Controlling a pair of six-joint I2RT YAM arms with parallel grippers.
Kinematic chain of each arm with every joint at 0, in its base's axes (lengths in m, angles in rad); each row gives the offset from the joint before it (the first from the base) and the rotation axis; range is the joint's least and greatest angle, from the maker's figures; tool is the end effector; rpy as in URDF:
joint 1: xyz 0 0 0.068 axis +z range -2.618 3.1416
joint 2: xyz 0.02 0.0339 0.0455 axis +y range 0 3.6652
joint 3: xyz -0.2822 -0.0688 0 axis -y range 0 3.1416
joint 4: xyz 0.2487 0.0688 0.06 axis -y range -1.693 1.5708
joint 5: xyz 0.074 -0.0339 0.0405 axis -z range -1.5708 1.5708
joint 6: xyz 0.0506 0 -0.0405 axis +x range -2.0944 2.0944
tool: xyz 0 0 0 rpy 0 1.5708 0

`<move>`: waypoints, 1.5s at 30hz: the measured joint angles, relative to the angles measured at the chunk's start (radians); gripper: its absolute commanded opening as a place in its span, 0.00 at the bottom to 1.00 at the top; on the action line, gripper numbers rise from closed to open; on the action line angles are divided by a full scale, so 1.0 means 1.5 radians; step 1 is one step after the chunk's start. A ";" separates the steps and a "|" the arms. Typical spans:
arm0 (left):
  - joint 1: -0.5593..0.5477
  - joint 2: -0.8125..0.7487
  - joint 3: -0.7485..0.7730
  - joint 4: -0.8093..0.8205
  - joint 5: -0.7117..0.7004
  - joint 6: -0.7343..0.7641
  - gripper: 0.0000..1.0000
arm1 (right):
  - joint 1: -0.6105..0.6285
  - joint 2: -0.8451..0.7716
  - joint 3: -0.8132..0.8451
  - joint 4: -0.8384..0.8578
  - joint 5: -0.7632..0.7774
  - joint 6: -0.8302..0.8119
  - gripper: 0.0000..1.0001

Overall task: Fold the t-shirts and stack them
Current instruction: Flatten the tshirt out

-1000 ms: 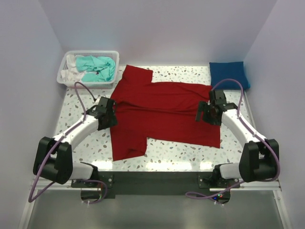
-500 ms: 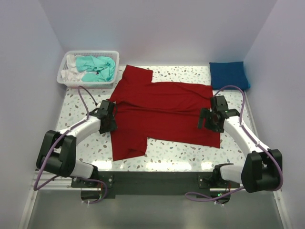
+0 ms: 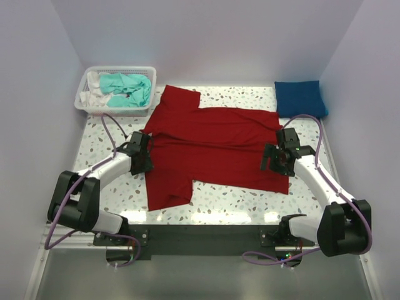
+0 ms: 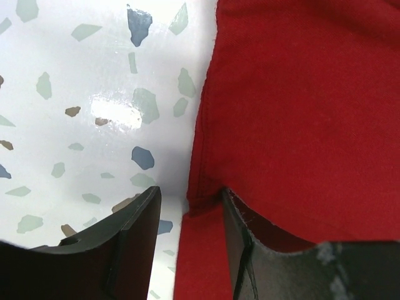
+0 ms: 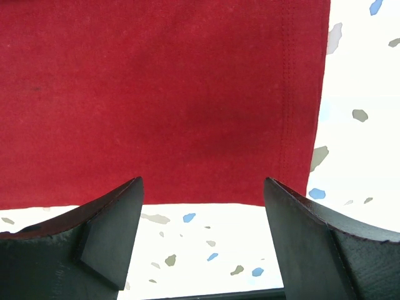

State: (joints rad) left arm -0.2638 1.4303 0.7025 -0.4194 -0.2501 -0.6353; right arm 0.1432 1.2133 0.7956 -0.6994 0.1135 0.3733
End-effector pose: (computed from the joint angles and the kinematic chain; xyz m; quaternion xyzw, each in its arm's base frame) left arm 0.2510 -0.0548 0.1601 -0.2049 0.9485 0.0192 0.2408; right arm 0.2259 0.0268 0.2201 0.1243 0.9649 0.0039 0.2312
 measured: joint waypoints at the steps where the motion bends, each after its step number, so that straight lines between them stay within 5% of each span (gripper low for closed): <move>1: 0.000 -0.006 0.000 -0.004 0.003 0.000 0.49 | 0.000 -0.002 0.000 -0.001 0.000 0.001 0.80; 23: 0.001 0.010 0.004 -0.002 0.003 0.001 0.39 | 0.000 -0.006 0.000 -0.016 0.007 0.006 0.80; 36: 0.002 0.014 0.004 0.010 -0.003 0.003 0.04 | -0.022 -0.006 -0.017 -0.051 0.018 0.058 0.81; 45: 0.002 0.014 0.005 0.008 -0.008 0.004 0.00 | -0.115 -0.001 -0.024 -0.107 0.015 0.117 0.69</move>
State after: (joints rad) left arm -0.2611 1.4521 0.7097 -0.4068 -0.2623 -0.6300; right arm -0.0299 1.2118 0.7597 -0.8597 0.1360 0.5488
